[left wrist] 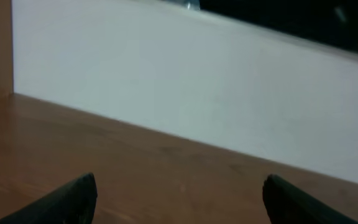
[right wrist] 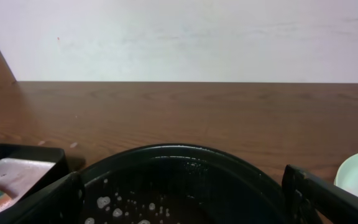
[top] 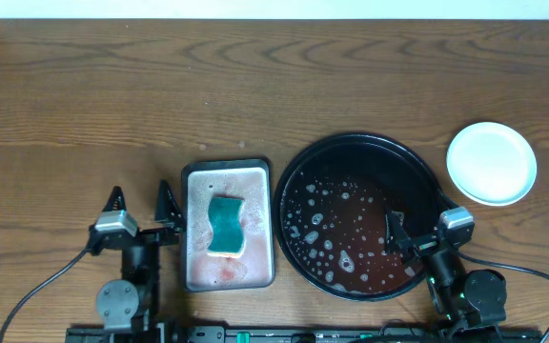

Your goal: Clean dirty plates on tray and stack at the side

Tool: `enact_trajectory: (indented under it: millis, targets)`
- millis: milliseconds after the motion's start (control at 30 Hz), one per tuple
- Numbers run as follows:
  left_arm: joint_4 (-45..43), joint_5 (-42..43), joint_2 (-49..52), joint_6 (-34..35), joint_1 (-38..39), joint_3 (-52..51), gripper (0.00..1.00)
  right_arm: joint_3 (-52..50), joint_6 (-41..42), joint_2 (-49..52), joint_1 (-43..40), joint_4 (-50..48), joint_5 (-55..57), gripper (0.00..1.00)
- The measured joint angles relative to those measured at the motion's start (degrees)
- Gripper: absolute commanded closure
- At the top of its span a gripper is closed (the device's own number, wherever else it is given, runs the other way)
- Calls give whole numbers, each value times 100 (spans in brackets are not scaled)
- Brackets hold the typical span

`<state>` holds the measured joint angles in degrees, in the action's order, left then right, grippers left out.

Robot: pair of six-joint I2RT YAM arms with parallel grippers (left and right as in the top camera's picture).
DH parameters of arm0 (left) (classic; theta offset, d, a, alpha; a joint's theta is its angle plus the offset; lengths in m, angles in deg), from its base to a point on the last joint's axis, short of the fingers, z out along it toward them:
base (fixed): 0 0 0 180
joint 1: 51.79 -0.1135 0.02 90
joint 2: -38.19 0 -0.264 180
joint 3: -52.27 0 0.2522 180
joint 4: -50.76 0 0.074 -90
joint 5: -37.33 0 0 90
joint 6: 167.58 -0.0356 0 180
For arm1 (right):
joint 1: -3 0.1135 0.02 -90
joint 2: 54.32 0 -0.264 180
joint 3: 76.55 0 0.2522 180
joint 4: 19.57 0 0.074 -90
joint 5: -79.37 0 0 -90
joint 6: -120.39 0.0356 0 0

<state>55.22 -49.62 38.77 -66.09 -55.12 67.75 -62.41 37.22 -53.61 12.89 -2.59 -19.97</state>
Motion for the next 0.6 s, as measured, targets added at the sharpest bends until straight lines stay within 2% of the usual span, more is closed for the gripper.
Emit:
enact_trajectory:
  millis: [333,600]
  targets:
    - [264,0,0,-2,0,-138,14,0,-2,0,0,-2,-2,1]
    - [1016,2,4,-28,0,-122,14,0,-2,0,0,-4,-2,1]
